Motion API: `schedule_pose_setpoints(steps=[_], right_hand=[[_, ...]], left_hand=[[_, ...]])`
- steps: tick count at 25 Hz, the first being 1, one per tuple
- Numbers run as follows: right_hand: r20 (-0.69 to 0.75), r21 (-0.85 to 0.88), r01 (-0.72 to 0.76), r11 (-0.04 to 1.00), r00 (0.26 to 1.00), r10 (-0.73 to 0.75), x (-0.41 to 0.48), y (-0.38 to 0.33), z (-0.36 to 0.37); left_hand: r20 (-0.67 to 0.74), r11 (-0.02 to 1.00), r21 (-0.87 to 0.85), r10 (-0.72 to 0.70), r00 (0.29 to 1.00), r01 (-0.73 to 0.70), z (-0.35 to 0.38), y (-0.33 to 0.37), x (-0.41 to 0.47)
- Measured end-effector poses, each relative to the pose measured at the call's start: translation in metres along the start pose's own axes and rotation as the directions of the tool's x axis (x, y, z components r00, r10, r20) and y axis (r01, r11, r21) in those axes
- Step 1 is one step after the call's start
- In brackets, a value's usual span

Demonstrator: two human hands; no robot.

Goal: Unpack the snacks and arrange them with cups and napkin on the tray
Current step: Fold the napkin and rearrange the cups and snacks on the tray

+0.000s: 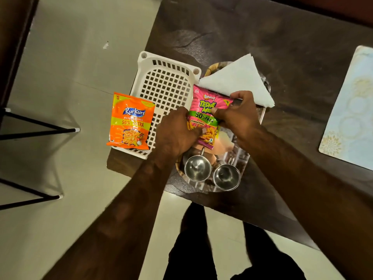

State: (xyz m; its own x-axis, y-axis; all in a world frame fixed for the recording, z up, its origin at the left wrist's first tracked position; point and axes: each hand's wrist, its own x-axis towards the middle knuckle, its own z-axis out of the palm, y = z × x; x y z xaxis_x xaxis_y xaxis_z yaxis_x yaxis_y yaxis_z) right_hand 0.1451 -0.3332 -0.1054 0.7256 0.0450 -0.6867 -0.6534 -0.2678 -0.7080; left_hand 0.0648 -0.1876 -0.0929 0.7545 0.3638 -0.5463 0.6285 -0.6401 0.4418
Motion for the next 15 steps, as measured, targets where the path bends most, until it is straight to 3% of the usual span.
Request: schedule_pose_setpoints(steps=[6, 8, 10, 12, 13, 15], right_hand=[[-0.044, -0.163, 0.071, 0.984, 0.996, -0.08, -0.001, 0.001, 0.006], [-0.111, -0.262, 0.143, 0.955, 0.978, -0.176, -0.004, 0.0, 0.003], [-0.158, -0.315, 0.211, 0.925, 0.95, -0.271, -0.01, 0.001, -0.002], [-0.166, -0.35, 0.254, 0.902, 0.931, -0.326, -0.018, 0.004, -0.007], [-0.15, -0.362, 0.264, 0.894, 0.93, -0.335, -0.021, 0.006, -0.009], [-0.094, -0.369, 0.283, 0.885, 0.936, -0.338, -0.027, 0.009, -0.01]], left_hand=[[-0.005, 0.996, 0.093, 0.017, 1.0, -0.017, -0.004, 0.0, -0.006], [-0.156, 0.998, 0.0, 0.062, 0.986, -0.063, -0.016, -0.008, -0.014], [-0.427, 0.996, -0.038, 0.053, 0.903, -0.077, -0.041, -0.031, -0.018], [-0.584, 0.996, 0.011, -0.068, 0.809, 0.091, -0.07, -0.065, -0.013], [-0.569, 0.968, 0.041, -0.18, 0.802, 0.246, -0.083, -0.083, -0.008], [-0.401, 0.871, 0.132, -0.39, 0.829, 0.474, -0.1, -0.109, -0.001]])
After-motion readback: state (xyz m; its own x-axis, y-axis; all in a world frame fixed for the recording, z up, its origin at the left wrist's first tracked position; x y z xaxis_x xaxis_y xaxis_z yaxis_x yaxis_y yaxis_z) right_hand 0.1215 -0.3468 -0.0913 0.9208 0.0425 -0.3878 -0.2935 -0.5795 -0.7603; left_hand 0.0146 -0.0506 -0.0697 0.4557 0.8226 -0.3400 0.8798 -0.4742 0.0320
